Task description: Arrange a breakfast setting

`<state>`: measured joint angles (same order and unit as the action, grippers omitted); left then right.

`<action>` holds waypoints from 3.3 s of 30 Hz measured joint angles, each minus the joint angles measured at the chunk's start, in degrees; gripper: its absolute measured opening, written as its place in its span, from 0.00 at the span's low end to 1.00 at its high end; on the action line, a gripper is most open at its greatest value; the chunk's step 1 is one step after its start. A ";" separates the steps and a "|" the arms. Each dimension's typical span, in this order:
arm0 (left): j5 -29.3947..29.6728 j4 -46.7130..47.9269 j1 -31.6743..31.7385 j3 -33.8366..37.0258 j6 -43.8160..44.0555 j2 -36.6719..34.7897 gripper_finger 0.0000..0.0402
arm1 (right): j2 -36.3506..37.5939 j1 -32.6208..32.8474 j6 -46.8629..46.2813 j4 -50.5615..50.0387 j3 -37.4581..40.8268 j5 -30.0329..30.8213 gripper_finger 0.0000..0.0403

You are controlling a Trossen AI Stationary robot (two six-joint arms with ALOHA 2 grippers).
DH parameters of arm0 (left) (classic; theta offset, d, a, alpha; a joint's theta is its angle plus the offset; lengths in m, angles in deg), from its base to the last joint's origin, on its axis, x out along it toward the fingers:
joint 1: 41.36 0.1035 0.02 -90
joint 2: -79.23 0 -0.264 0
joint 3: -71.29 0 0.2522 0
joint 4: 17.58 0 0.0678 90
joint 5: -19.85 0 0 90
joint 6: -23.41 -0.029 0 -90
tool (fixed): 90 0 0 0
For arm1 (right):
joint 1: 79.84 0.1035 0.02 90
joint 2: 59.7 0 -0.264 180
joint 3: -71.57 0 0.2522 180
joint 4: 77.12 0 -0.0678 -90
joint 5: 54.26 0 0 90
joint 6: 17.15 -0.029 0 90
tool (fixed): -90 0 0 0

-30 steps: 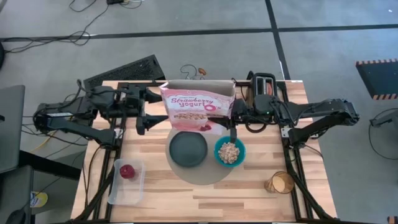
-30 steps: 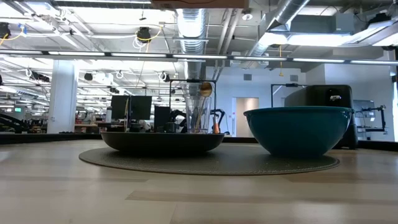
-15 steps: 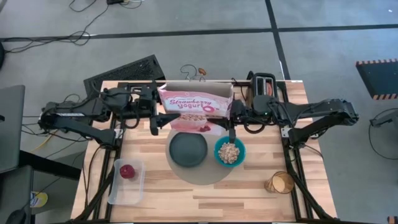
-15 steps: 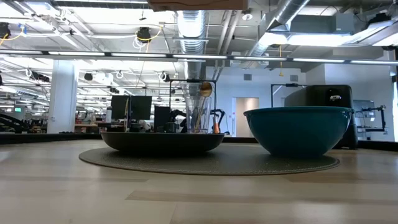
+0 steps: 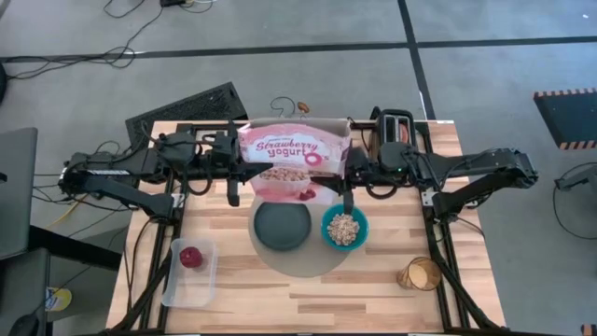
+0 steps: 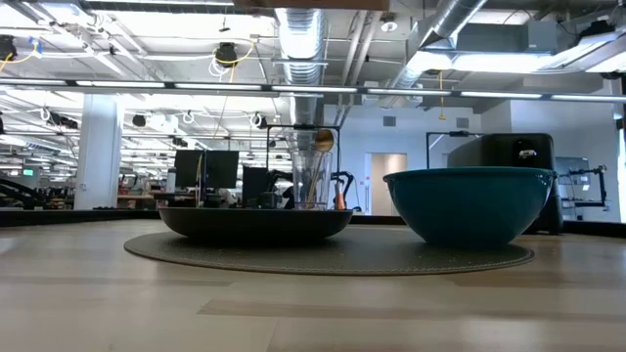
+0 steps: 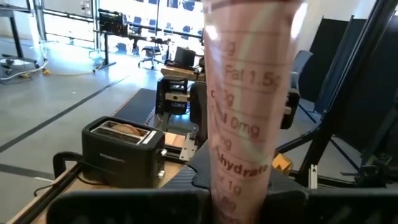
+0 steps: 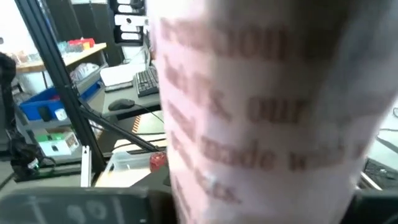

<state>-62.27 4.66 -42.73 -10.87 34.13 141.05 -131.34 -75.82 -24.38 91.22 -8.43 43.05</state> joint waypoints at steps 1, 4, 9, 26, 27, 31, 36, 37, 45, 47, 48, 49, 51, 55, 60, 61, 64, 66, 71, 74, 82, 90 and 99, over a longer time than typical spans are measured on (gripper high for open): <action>0.00 -0.01 0.00 0.00 -0.18 0.00 0.02 | 0.00 -0.10 -0.26 0.19 0.00 0.05 0.38; 0.12 0.05 0.00 0.00 -0.78 -0.01 0.00 | 0.16 -0.47 -0.30 0.18 0.00 0.25 0.47; 1.77 2.85 -0.04 0.02 -0.67 -2.21 0.00 | 3.39 -0.42 1.10 -1.88 0.00 0.28 0.61; 22.27 23.71 0.02 0.20 2.38 -11.76 0.00 | 16.99 0.73 1.22 -20.74 -0.09 10.82 0.64; 23.11 24.24 0.01 0.20 2.37 -11.52 0.00 | 16.93 0.73 1.21 -21.12 -0.07 10.84 0.64; 24.46 24.40 0.00 0.26 1.22 -10.89 0.00 | 15.84 0.71 1.25 -21.62 -0.04 10.91 0.65; 25.19 23.37 0.00 1.43 0.16 -10.81 0.00 | 13.28 0.71 1.25 -23.51 -0.02 10.88 0.65; 25.43 22.46 0.00 2.52 0.03 -11.20 0.00 | 12.81 0.71 1.25 -24.25 0.02 10.87 0.65; 25.21 7.20 -0.06 17.21 -0.11 -18.35 0.00 | 7.37 0.43 1.22 -22.60 -0.02 10.86 0.65; 25.42 4.59 -0.22 20.17 -0.09 -20.37 0.00 | 5.58 -0.27 1.18 -21.89 -0.01 10.83 0.65; 25.95 3.65 -0.35 21.61 -0.16 -21.23 0.00 | 4.63 -0.61 0.96 -21.55 -0.02 10.83 0.65; 26.85 2.82 -0.53 22.97 -0.32 -22.00 0.00 | 3.78 -1.04 0.81 -21.57 -0.02 10.82 0.65; 29.15 1.41 -0.86 25.75 -0.46 -23.18 0.00 | 1.76 -1.81 0.77 -20.91 0.02 10.73 0.65; 31.01 -3.16 -0.92 31.04 -0.69 -25.18 0.00 | -2.70 -3.97 0.77 -16.33 0.00 10.55 0.65; 28.31 -7.97 -0.98 35.71 -1.33 -27.51 0.00 | -9.97 -8.00 3.00 -10.58 -0.02 7.80 0.63; 27.40 -8.16 -1.03 36.18 -1.42 -28.04 0.00 | -11.49 -8.97 2.98 -9.59 -0.02 7.79 0.61; 25.83 -8.55 -1.48 36.72 -1.57 -29.84 0.00 | -15.47 -12.36 3.00 -8.58 0.00 7.78 0.53; 25.35 -8.16 -2.04 36.81 -2.22 -31.05 0.00 | -18.01 -14.60 3.02 -5.80 0.00 7.78 0.44; 25.36 -7.02 -2.51 36.81 -2.96 -32.03 0.00 | -22.81 -18.25 3.17 4.18 -1.85 6.70 0.18; 25.81 -4.03 -2.51 36.81 -2.22 -31.98 0.00 | -25.84 -19.07 3.16 7.84 -5.82 3.51 0.05; 30.24 3.83 -2.53 36.81 0.01 -31.56 0.00 | -33.47 -19.29 3.24 6.28 -16.35 3.37 0.13; 35.59 17.73 -2.47 36.81 5.22 -29.89 0.00 | -38.76 -20.41 3.39 6.64 -21.91 2.84 0.06; 40.15 25.14 -2.43 39.53 13.58 -26.89 0.00 | -46.62 -21.44 3.35 7.33 -28.18 0.84 0.10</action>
<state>-22.13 29.80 -45.15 28.65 47.71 114.16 -177.96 -97.26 -21.03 98.55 -36.61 43.89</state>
